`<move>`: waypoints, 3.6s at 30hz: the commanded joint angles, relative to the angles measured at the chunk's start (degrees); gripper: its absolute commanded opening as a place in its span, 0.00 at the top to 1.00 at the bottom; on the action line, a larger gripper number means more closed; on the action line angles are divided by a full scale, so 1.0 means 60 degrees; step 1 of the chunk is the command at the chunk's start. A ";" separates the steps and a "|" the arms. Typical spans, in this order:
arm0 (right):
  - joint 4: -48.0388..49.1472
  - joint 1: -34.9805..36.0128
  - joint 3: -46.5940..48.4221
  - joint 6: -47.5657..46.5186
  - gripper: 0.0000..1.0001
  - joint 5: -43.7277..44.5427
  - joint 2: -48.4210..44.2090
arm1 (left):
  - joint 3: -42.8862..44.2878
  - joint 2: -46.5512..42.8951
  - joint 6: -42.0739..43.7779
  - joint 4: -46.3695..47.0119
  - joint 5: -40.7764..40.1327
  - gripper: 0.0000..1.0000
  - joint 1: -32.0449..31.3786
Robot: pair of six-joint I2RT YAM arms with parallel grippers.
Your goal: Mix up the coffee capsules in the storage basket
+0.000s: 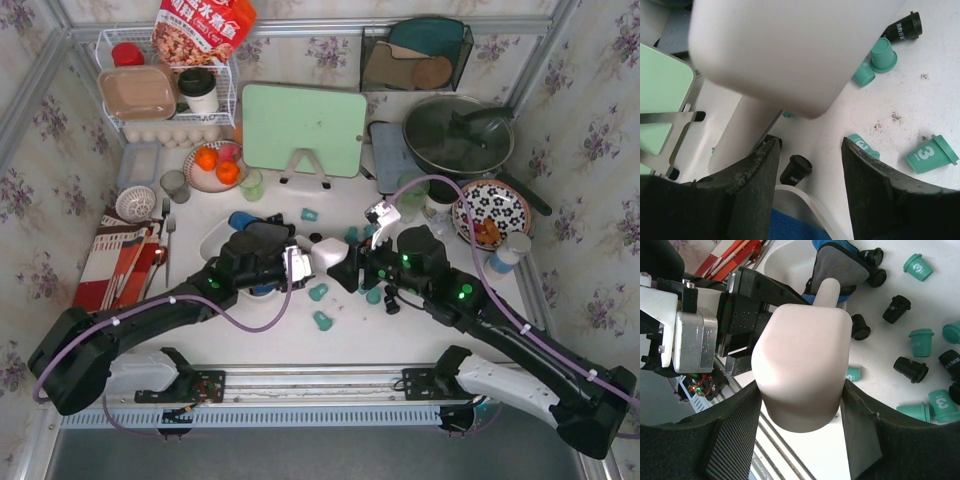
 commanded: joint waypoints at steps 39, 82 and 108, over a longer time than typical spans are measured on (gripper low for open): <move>-0.0321 0.0000 0.0168 -0.0045 0.62 -0.0447 -0.0009 | -0.0213 -0.0269 -0.0135 0.1191 0.0198 1.00 0.0171; 0.6074 0.0007 -0.4009 -0.3207 0.00 0.5209 -0.0719 | 0.2105 -0.0757 -1.0634 -0.8987 -0.2114 1.00 1.2716; 0.6567 0.0014 -0.4049 -0.2934 0.00 0.6006 0.0786 | 0.3109 -0.1554 -1.0142 -0.9917 -0.3373 0.34 1.0712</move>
